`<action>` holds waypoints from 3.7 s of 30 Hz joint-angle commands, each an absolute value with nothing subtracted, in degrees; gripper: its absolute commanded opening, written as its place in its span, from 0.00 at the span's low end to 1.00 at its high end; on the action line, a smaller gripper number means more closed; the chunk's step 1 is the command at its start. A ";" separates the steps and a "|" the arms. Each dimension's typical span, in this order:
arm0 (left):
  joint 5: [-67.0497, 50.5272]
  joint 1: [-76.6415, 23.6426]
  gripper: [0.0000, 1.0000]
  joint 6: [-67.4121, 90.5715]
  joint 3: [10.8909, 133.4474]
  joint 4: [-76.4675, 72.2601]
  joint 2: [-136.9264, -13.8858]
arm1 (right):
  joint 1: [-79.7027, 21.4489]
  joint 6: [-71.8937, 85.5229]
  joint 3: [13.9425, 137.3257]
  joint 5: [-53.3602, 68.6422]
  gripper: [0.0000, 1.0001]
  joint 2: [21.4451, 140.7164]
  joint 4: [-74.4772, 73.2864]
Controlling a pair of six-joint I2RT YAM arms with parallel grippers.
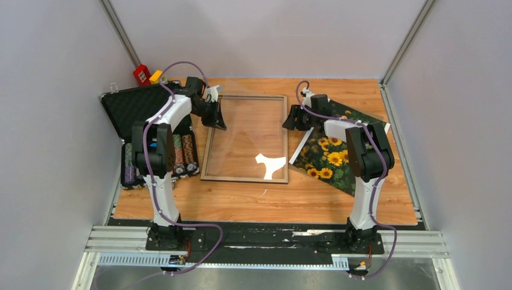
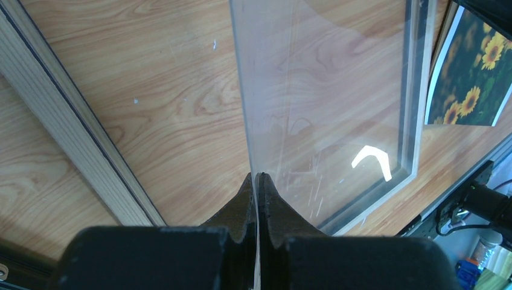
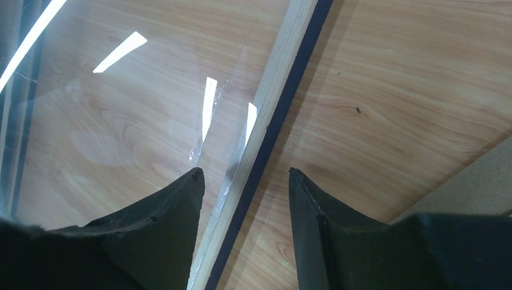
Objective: Put the photo into the frame
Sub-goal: Place the photo frame item in the photo frame.
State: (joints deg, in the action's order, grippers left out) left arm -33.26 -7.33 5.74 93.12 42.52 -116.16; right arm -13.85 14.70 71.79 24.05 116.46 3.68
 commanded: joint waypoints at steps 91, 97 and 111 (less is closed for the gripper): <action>-32.84 -6.77 0.00 7.23 95.41 41.38 -118.38 | -15.13 11.91 73.27 23.20 0.54 115.85 2.81; -33.10 -7.10 0.00 6.97 96.01 42.29 -118.67 | -15.64 11.87 73.64 23.12 0.53 116.50 2.51; -30.77 -8.05 0.00 6.67 95.74 42.49 -118.63 | -15.80 11.45 73.66 22.66 0.51 116.21 2.11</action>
State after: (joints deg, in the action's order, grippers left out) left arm -32.14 -7.33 7.29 94.15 41.76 -118.54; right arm -15.57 12.32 71.96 23.49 117.01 2.11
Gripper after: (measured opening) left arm 0.007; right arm 0.514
